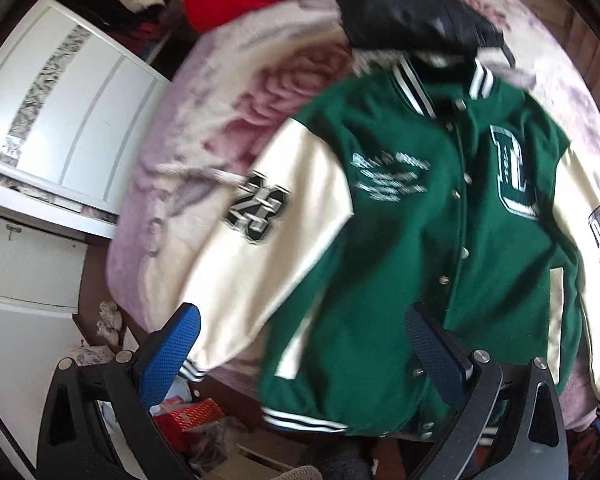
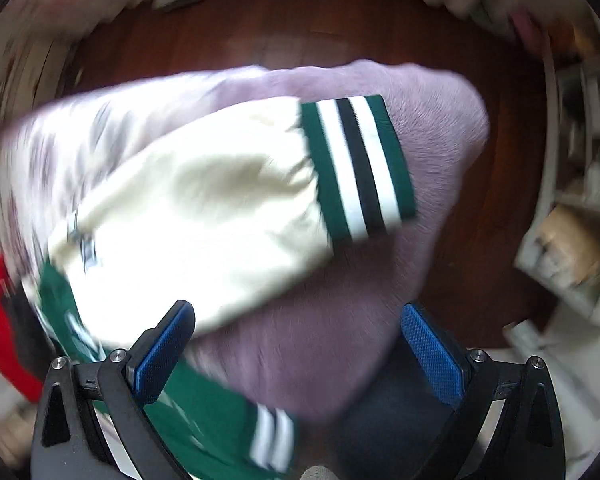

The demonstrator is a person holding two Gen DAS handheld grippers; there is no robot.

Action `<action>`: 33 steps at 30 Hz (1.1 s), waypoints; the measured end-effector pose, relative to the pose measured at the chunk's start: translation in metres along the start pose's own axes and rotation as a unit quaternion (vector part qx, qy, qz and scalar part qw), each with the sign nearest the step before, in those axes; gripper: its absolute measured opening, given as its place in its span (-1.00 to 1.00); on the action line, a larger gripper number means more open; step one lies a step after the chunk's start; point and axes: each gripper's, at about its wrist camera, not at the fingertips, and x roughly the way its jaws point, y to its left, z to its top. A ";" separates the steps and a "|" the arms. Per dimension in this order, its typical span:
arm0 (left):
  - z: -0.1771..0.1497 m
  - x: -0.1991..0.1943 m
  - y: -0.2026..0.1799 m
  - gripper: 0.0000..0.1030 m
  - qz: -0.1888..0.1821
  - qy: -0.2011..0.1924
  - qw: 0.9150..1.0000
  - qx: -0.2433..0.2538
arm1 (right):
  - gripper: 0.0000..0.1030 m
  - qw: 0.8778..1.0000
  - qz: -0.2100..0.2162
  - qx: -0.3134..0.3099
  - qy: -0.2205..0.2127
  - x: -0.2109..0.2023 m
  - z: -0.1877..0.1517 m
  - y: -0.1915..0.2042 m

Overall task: Fold large clothes
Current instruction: 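Grasp the striped cuff of a cream sleeve with the right gripper, then lift the cuff with the right gripper while the left gripper grasps the other cuff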

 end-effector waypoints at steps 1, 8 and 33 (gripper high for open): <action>0.002 0.006 -0.010 1.00 -0.001 0.006 1.000 0.004 | 1.00 0.999 0.017 0.029 -0.003 0.013 0.008 -0.009; 0.015 0.039 -0.080 1.00 -0.025 0.020 0.999 0.035 | -0.46 0.982 0.112 0.138 -0.058 0.057 0.023 -0.037; 0.121 0.139 -0.338 1.00 -0.134 -0.020 0.981 0.142 | -0.70 0.935 0.102 -0.206 -0.270 -0.109 0.174 0.253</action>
